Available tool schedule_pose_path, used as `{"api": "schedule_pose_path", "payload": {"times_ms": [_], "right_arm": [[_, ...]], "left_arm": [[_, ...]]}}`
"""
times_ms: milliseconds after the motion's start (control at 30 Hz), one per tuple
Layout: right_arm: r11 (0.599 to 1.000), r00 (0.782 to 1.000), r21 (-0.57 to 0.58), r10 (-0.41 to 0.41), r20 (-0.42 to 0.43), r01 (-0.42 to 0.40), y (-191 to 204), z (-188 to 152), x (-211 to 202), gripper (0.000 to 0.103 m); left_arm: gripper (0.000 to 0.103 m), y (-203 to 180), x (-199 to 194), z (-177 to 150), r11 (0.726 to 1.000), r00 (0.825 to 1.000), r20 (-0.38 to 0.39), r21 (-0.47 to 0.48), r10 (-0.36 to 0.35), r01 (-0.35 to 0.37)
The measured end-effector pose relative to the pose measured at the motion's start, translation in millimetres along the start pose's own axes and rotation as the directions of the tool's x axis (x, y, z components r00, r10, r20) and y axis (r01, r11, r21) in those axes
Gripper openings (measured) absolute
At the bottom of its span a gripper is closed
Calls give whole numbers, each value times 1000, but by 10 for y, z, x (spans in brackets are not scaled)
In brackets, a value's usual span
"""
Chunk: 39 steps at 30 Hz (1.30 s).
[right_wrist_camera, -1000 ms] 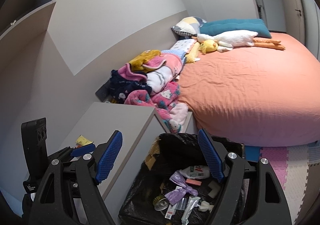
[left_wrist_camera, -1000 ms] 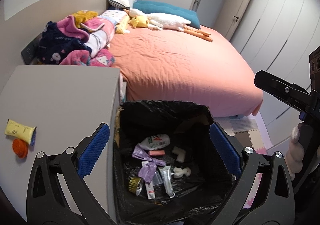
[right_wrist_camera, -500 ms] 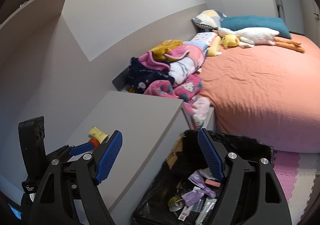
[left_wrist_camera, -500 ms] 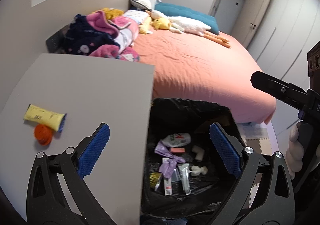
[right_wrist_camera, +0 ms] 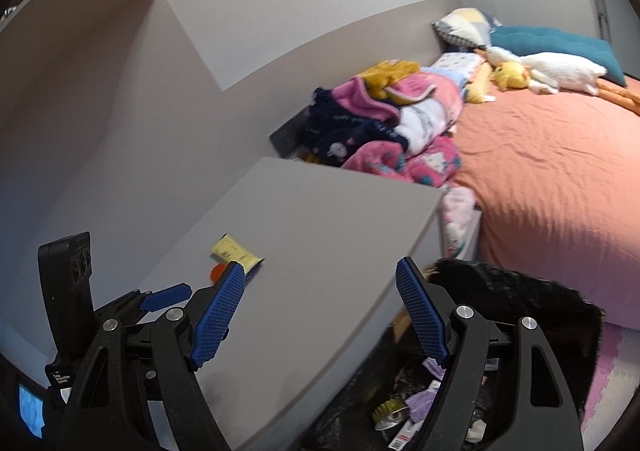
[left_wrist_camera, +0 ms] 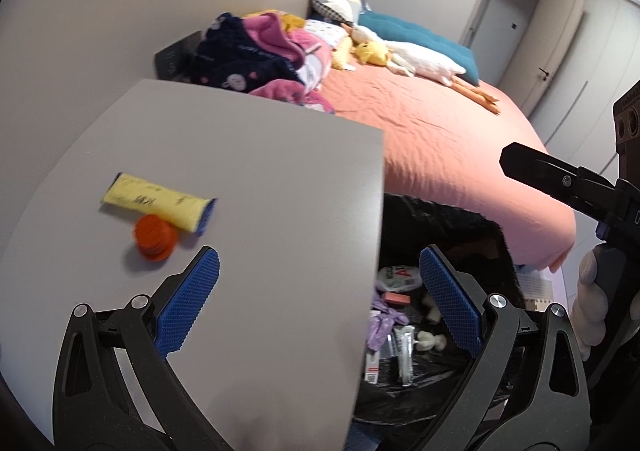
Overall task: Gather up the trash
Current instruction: 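Move both tools over the table toward the yellow tube and orange cap, then grasp the orange cap with the left tool while the right tool grasps the yellow tube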
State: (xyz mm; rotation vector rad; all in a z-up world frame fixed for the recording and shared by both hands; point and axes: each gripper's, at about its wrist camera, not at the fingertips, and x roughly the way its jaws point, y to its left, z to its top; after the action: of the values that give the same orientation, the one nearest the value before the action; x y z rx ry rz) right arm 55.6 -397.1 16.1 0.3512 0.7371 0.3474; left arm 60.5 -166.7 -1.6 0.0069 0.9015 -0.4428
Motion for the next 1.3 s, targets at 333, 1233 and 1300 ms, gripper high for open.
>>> {"api": "schedule_pose_path", "payload": {"times_ms": [333, 1233, 1300], "right_arm": [[998, 995, -15, 55, -87, -56, 265, 49, 413, 78], [996, 984, -68, 52, -172, -64, 696, 93, 1278, 64], [995, 981, -72, 53, -185, -68, 722, 93, 1350, 64]], "left_arm": [[96, 422, -68, -101, 996, 998, 6, -62, 64, -63], [80, 1346, 504, -89, 980, 991, -56, -151, 124, -131], [80, 1384, 551, -92, 979, 990, -63, -149, 129, -137]]}}
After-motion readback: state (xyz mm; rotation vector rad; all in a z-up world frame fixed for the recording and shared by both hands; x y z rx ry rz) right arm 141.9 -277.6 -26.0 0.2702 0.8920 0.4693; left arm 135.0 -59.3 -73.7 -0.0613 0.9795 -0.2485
